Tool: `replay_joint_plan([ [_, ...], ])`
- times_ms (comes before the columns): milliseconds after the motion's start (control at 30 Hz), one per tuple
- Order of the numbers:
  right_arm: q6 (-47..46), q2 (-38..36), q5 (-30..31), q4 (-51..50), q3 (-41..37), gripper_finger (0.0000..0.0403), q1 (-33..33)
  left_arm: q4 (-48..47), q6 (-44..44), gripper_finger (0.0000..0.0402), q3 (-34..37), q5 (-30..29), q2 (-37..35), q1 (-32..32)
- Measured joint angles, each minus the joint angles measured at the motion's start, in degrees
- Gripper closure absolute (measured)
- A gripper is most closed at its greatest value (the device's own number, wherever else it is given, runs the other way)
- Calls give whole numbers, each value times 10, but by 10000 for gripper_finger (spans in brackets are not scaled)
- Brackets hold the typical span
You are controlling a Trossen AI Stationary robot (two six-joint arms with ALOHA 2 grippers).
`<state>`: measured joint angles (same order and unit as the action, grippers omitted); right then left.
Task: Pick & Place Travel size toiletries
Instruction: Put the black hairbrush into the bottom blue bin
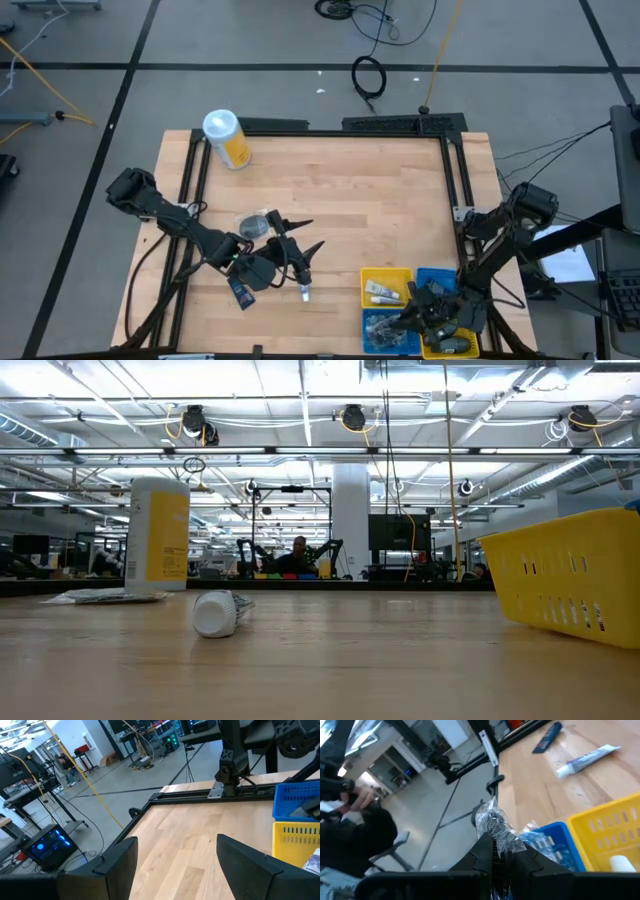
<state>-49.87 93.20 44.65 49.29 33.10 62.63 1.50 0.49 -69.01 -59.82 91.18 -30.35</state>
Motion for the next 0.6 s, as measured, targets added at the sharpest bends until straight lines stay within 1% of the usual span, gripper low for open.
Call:
replay_joint_plan([
  [233, -51, 37, 17, 7, 0, 382, 2, 0, -6, 135, 0, 0, 0, 1],
  [400, -38, 38, 17, 8, 0, 379, 5, 0, -7, 135, 0, 0, 0, 1],
  [467, -28, 38, 2, 6, 0, 359, 5, 0, -7, 135, 0, 0, 0, 1],
  [533, -19, 38, -12, 5, 0, 329, 5, 0, -8, 135, 0, 0, 0, 1],
  [600, -18, 38, -13, 5, 0, 299, 5, 0, -8, 135, 0, 0, 0, 1],
])
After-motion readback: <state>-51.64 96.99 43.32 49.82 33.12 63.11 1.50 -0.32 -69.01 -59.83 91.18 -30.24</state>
